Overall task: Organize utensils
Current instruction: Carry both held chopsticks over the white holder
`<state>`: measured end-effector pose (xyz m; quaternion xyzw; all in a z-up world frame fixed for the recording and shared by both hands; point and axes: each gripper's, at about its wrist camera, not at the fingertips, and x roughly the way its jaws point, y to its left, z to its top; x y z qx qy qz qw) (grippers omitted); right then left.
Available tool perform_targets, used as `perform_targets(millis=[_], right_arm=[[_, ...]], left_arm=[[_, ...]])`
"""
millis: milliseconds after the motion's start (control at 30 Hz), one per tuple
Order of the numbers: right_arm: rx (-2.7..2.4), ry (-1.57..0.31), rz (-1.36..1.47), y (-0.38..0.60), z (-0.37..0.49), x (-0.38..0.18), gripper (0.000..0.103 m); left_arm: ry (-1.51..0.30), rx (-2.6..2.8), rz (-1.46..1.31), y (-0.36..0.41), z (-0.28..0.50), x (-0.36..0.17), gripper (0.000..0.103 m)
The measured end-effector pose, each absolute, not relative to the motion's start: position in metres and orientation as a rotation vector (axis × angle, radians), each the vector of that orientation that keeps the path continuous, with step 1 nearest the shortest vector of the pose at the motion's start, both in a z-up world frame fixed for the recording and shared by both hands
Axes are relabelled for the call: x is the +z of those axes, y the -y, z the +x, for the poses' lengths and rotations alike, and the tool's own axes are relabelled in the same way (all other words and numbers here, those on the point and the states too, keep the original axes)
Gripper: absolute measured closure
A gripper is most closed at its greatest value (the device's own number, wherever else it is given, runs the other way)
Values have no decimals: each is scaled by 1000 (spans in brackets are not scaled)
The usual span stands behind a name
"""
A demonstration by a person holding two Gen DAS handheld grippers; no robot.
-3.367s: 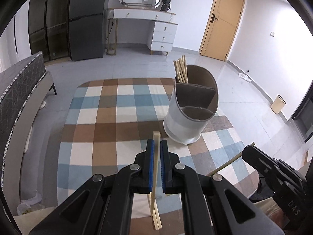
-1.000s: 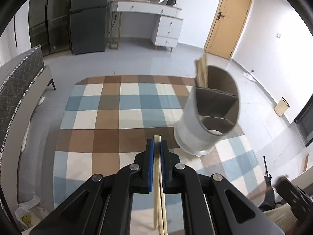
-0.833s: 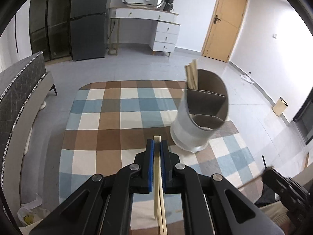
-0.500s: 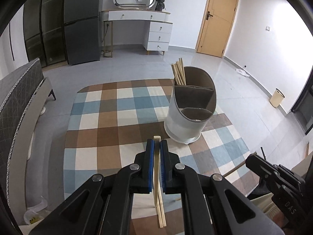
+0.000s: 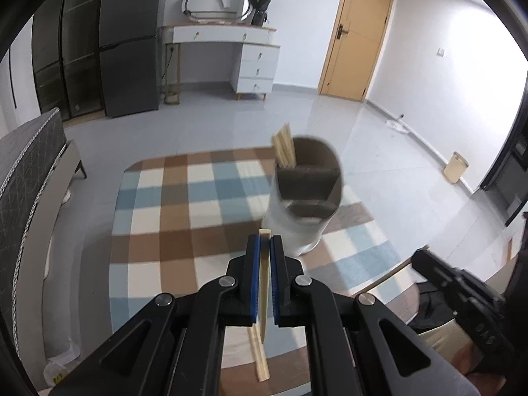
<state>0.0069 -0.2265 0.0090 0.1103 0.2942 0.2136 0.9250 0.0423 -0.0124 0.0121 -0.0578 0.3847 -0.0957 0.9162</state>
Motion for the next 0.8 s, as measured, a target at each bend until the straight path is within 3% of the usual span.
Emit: perform_targets(millis=[467,800], right_arm=[[464,-473,128,245,74,109,99],[482,-456,27,231,147,142,99]], left_arm=[[-637,-278,-205,31,107,110,102],[-611,-298,-239,40,179,105,102]])
